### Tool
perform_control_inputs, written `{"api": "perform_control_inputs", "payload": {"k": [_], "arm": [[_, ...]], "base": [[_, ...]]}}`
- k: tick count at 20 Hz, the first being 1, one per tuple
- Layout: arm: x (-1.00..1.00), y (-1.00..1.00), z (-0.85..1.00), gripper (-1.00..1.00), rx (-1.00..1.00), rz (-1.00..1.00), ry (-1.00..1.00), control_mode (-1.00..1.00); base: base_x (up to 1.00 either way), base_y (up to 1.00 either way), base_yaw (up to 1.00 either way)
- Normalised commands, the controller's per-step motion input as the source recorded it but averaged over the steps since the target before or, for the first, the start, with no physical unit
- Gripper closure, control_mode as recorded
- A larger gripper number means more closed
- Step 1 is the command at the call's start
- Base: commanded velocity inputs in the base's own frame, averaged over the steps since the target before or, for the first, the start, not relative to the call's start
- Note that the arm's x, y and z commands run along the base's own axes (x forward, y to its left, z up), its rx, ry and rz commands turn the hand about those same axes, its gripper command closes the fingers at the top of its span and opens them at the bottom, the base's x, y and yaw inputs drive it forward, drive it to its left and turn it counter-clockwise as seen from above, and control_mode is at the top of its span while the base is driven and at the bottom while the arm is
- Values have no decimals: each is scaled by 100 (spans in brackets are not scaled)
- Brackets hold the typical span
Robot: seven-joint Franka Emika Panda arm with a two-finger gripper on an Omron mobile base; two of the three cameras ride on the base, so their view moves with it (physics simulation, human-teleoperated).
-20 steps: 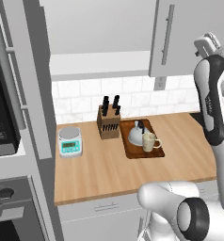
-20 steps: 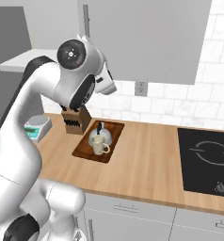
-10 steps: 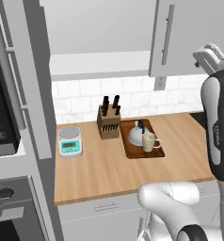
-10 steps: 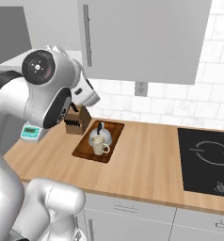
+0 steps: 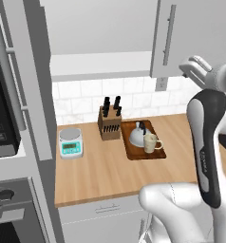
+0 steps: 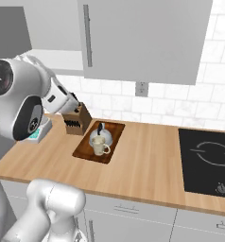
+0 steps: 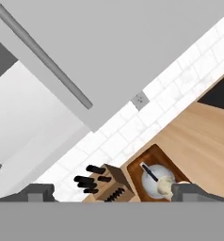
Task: Pick the kettle from the counter and place it on the tray. Then pick the mug from the cabinet and place it on the tray. Then close the cabinet doors.
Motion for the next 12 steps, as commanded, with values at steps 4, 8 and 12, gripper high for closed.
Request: {"api": "perform_control_inputs", "payload": {"k": [4,8,12], "arm": [[-5,43,-19,-100,-11,0,1,-100],[-16,9,-1,-100,-6,0,5,-100],[-17,8,0,-100,-3,0,4,-100]], "base": [[0,0,0],[0,0,0],[0,0,0]]}}
